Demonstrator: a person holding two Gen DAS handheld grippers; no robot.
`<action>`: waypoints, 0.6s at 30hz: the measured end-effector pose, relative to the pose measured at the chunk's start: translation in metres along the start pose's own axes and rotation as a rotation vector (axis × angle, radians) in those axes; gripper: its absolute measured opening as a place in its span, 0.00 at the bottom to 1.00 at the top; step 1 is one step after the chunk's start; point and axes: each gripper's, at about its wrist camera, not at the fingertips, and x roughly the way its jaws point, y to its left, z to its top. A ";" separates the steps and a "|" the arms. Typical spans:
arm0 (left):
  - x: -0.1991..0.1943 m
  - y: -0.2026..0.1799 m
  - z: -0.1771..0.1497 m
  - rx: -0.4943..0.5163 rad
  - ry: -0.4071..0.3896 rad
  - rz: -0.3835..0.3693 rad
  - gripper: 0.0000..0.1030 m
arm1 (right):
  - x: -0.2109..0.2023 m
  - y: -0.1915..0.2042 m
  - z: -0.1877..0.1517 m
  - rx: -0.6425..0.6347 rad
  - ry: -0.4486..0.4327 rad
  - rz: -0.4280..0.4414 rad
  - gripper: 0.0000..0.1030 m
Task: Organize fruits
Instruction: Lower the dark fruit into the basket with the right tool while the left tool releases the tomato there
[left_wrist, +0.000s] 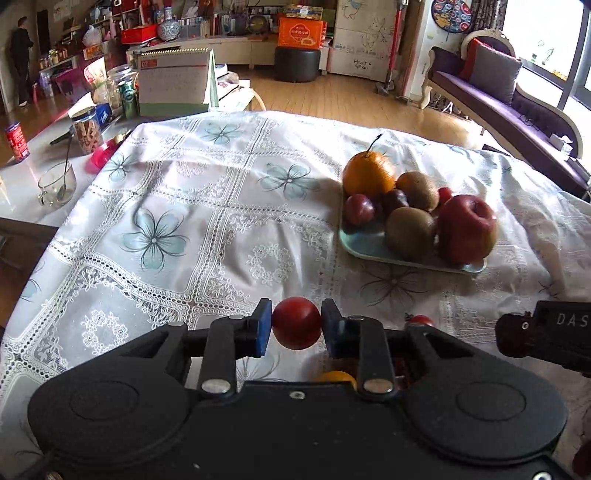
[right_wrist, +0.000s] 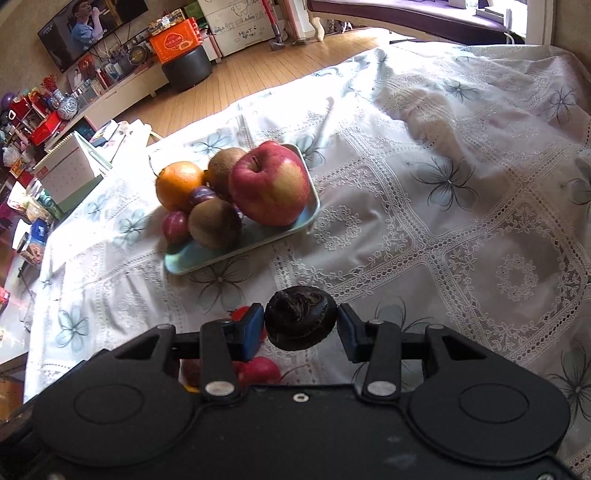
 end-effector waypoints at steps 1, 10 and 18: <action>-0.012 -0.002 0.000 0.011 -0.012 -0.001 0.36 | -0.014 0.002 -0.001 -0.006 -0.008 0.008 0.44; -0.105 -0.002 -0.030 0.083 -0.023 -0.077 0.36 | -0.133 -0.005 -0.049 -0.118 -0.020 0.135 0.44; -0.137 0.011 -0.093 0.113 0.066 -0.150 0.36 | -0.172 -0.028 -0.118 -0.259 0.066 0.160 0.44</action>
